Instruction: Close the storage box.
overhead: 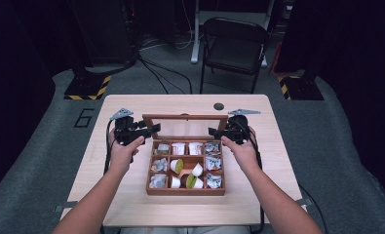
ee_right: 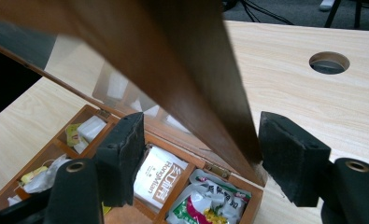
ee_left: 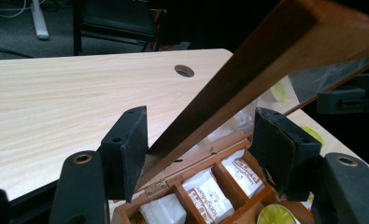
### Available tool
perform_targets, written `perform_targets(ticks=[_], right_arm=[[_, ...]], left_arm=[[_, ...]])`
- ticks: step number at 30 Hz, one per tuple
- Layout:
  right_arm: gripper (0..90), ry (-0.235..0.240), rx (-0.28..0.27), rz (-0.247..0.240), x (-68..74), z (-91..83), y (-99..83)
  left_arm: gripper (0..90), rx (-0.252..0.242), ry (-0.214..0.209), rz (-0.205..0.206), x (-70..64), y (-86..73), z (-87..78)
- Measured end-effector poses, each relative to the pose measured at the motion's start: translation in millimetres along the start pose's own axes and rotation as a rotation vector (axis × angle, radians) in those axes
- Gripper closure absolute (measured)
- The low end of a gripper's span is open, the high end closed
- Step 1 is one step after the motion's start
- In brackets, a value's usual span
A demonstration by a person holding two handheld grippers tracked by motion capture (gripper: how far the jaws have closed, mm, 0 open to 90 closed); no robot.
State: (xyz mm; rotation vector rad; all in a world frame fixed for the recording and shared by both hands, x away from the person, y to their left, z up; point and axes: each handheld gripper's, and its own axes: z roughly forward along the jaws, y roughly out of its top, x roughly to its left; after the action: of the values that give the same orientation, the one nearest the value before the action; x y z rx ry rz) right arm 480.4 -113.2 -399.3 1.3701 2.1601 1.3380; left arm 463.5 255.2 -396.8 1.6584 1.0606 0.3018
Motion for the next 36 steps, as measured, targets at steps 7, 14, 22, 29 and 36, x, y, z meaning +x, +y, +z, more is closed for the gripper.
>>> perform_targets(ticks=[7, 14, 22, 29, 36], right_arm=[[32.1, 0.004, -0.016, -0.029, 7.9, -13.4, 1.2], [33.8, 0.016, -0.024, -0.039, 13.2, -28.5, 2.1], [40.8, 0.031, -0.04, -0.057, 14.7, -48.7, -3.4], [46.1, 0.032, -0.039, -0.099, 23.1, -62.7, -17.2], [44.5, 0.038, -0.053, -0.093, 29.5, -68.3, -42.5]], left_arm=[[36.9, 0.008, -0.008, 0.013, -9.0, 3.9, -15.4], [37.1, 0.018, -0.004, 0.042, -14.7, 3.6, -22.6], [37.7, 0.011, -0.015, 0.064, -21.7, -1.9, -34.9], [37.7, 0.021, -0.025, 0.079, -27.2, -18.6, -43.5], [37.7, 0.038, -0.041, 0.057, -30.2, -43.4, -51.7]])
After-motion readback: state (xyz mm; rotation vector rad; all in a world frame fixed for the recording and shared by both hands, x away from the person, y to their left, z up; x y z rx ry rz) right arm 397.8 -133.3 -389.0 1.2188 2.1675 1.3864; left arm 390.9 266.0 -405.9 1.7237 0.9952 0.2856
